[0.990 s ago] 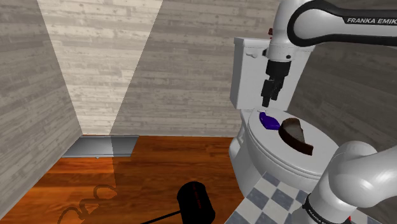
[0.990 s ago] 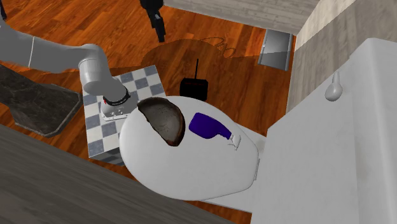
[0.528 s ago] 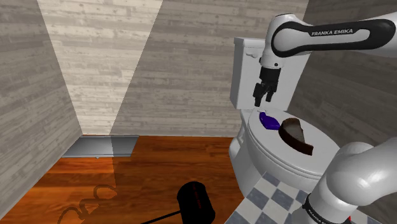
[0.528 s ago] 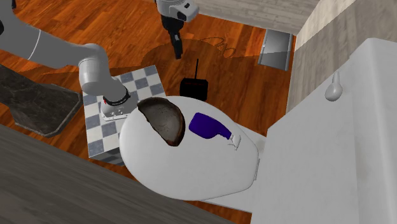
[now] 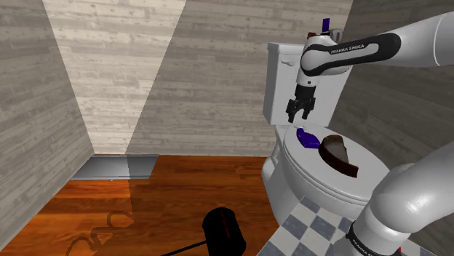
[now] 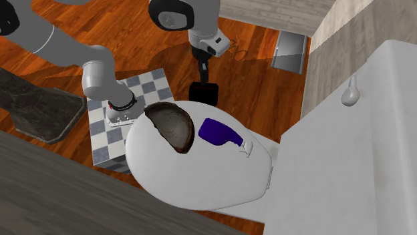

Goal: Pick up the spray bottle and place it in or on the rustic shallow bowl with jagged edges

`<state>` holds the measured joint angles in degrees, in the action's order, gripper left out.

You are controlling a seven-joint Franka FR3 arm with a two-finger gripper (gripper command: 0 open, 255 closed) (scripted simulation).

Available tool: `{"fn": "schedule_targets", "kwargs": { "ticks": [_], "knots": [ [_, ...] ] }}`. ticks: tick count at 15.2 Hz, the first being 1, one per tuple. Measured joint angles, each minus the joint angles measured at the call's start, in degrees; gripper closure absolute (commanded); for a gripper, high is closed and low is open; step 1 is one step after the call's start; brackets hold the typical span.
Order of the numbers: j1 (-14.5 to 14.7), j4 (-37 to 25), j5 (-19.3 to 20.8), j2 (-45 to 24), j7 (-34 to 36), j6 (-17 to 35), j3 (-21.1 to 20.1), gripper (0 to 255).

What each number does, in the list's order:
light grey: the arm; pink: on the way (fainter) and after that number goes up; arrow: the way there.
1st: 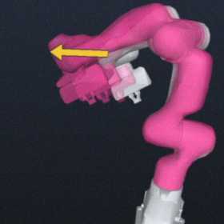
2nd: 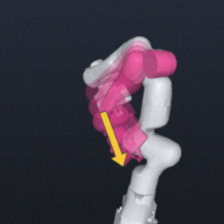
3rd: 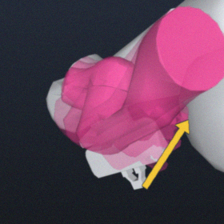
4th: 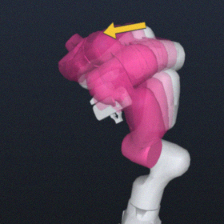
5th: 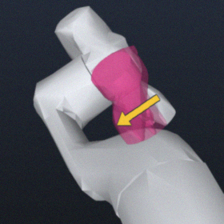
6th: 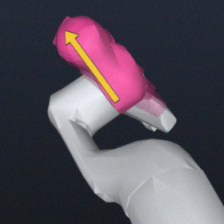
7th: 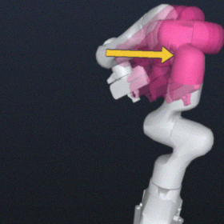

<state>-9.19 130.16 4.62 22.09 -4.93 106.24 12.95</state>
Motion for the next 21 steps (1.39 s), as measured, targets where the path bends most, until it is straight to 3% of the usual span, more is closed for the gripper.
{"fn": "schedule_targets", "kwargs": {
  "ticks": [12,21],
  "knots": [
    [-4.90,-9.38,-6.00,-20.19,-2.26,10.79,8.30,0],
    [-11.12,-20.95,-15.33,-36.92,-6.43,14.10,12.09,0]
  ]
}}
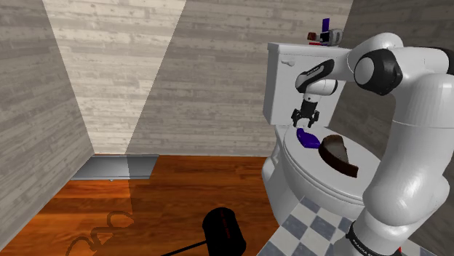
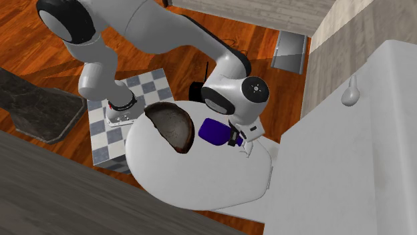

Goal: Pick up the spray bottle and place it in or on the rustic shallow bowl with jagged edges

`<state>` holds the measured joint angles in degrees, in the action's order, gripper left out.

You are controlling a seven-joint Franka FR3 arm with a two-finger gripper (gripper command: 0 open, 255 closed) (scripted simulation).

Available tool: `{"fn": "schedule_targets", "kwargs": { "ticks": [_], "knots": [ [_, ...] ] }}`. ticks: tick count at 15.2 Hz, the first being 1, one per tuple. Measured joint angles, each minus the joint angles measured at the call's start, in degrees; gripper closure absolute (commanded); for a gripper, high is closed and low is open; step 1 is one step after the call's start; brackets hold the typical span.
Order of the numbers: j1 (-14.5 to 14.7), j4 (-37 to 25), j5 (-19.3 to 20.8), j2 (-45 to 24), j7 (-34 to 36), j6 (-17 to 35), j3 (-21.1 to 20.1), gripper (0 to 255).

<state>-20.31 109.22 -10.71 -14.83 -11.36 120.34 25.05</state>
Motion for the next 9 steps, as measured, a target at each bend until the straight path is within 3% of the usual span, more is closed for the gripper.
{"fn": "schedule_targets", "kwargs": {
  "ticks": [9],
  "knots": [
    [-0.98,1.67,-2.61,-3.93,-1.47,5.12,-0.57,0]
  ]
}}
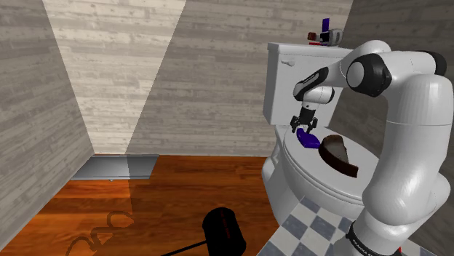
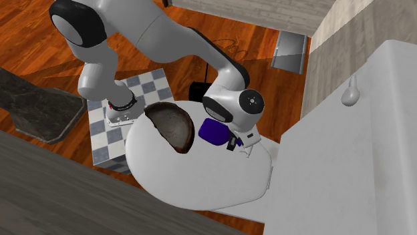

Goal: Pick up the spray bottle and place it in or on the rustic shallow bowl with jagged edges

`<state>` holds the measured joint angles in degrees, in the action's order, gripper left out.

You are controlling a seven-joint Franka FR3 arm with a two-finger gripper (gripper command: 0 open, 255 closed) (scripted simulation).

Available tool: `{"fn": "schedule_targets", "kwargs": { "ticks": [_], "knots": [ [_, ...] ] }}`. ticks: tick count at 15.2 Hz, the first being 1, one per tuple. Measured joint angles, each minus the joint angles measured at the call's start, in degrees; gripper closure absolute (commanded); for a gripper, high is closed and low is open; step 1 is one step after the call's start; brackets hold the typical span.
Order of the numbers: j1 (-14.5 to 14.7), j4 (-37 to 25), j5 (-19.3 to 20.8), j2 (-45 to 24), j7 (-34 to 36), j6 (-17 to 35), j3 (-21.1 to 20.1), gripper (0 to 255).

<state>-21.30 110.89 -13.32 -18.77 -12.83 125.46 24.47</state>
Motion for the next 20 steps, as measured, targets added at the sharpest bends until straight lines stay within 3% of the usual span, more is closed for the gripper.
{"fn": "schedule_targets", "kwargs": {
  "ticks": [5,6,20],
  "knots": [
    [-0.01,0.07,-0.11,-0.18,-0.04,0.26,-0.06,0],
    [-0.01,0.07,-0.11,-0.18,-0.04,0.26,-0.06,255],
    [0.23,-0.54,0.69,1.12,0.53,-1.49,0.27,255]
  ]
}}
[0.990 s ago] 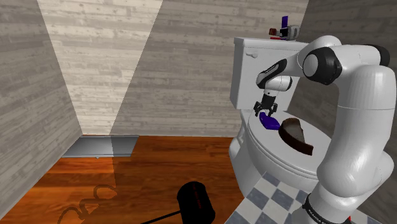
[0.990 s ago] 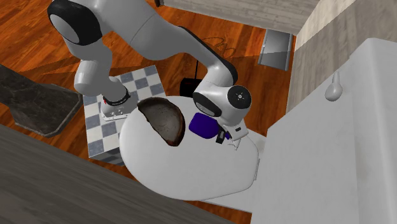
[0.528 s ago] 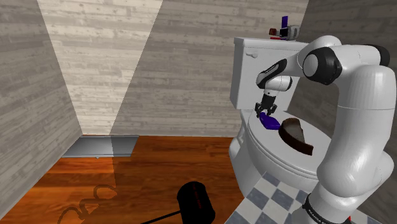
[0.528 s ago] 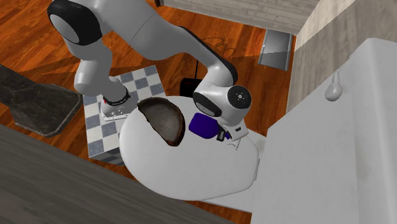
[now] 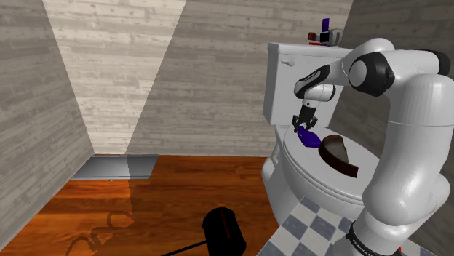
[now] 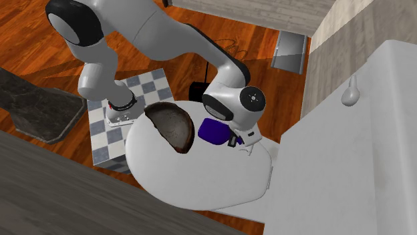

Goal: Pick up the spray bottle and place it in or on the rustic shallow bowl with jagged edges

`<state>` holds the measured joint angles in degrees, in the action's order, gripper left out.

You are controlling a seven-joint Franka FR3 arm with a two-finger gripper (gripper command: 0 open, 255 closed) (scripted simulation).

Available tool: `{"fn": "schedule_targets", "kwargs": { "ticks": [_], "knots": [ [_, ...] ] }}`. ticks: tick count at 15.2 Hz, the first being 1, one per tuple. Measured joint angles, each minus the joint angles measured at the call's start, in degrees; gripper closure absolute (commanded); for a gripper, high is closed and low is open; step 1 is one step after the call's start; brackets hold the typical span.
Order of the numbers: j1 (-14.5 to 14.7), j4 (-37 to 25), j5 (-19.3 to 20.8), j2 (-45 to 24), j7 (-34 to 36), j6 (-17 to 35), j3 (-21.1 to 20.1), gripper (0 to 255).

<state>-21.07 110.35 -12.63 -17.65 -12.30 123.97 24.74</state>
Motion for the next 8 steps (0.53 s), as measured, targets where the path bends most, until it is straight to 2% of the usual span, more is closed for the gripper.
{"fn": "schedule_targets", "kwargs": {
  "ticks": [8],
  "knots": [
    [0.39,-2.66,1.87,2.89,1.35,-5.18,0.69,255]
  ]
}}
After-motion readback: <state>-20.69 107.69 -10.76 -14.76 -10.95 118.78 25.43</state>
